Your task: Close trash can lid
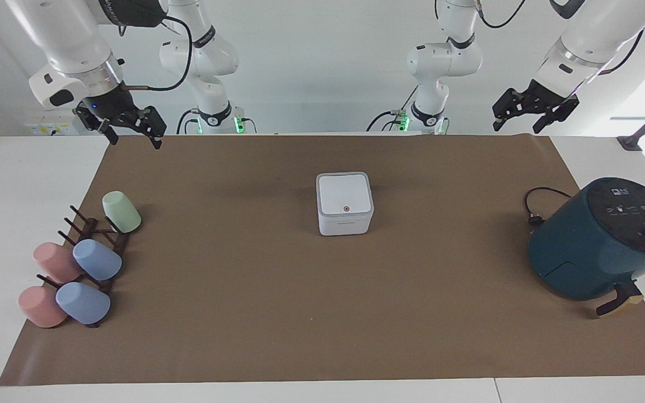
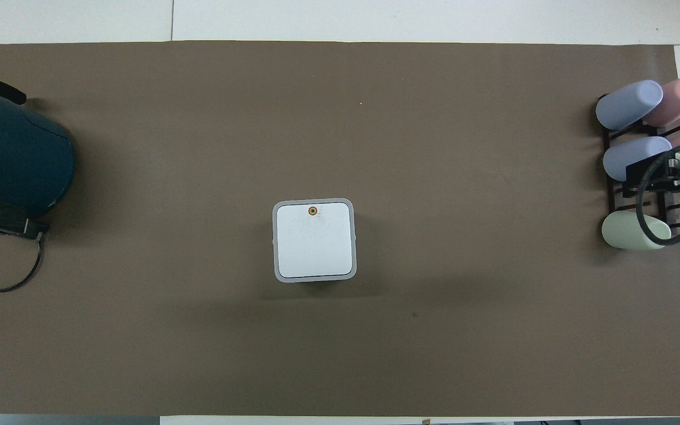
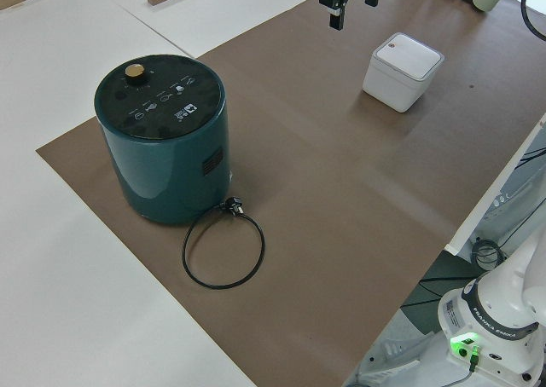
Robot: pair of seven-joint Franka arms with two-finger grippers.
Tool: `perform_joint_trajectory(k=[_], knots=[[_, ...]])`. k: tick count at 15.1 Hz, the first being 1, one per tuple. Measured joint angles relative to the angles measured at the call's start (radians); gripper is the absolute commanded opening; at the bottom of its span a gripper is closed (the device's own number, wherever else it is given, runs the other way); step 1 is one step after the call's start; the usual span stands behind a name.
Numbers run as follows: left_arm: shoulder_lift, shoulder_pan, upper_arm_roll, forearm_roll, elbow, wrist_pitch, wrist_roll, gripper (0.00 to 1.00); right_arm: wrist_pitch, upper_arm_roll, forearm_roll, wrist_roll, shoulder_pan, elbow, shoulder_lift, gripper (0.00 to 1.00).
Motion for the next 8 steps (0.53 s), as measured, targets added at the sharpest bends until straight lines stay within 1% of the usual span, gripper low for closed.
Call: perform_joint_trajectory(k=[2, 4, 8], knots=[[-0.019, -0.001, -0.001, 0.000, -0.033, 0.012, -0.010, 1.00, 0.000, 0.000, 0.000, 0.000, 0.000, 0.000, 0.000, 1.00], [-0.022, -0.002, -0.002, 0.000, -0.054, 0.041, -0.015, 1.00, 0.000, 0.000, 0.000, 0.000, 0.000, 0.000, 0.000, 1.00], [0.020, -0.004, -0.004, 0.000, -0.053, 0.078, -0.020, 1.00, 0.000, 0.003, 0.001, 0.000, 0.005, 0.000, 0.000, 1.00]])
